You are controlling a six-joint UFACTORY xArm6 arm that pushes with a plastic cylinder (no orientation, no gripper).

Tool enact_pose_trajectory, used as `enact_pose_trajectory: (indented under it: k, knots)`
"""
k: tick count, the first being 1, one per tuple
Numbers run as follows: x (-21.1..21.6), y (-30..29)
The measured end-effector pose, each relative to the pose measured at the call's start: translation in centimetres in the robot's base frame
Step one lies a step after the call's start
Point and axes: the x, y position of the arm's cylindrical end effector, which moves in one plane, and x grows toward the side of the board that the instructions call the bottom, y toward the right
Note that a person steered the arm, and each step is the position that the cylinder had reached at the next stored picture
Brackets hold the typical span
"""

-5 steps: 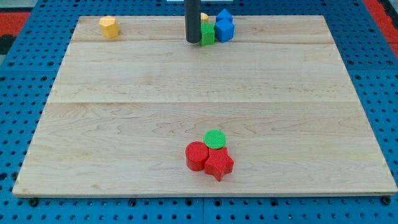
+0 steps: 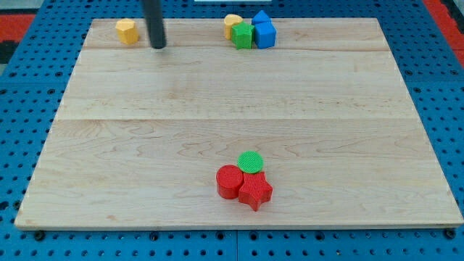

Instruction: Slide the yellow hexagon closer to green star

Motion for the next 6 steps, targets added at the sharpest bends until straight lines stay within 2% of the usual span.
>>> enact_pose_trajectory:
  k: [1,2,4,5,6]
  knots:
    - [0.4,-6.4]
    - [-1.1,-9.3]
    - [-7.3,-5.9]
    - [-6.9,-4.1]
    - [-3.3,-4.2]
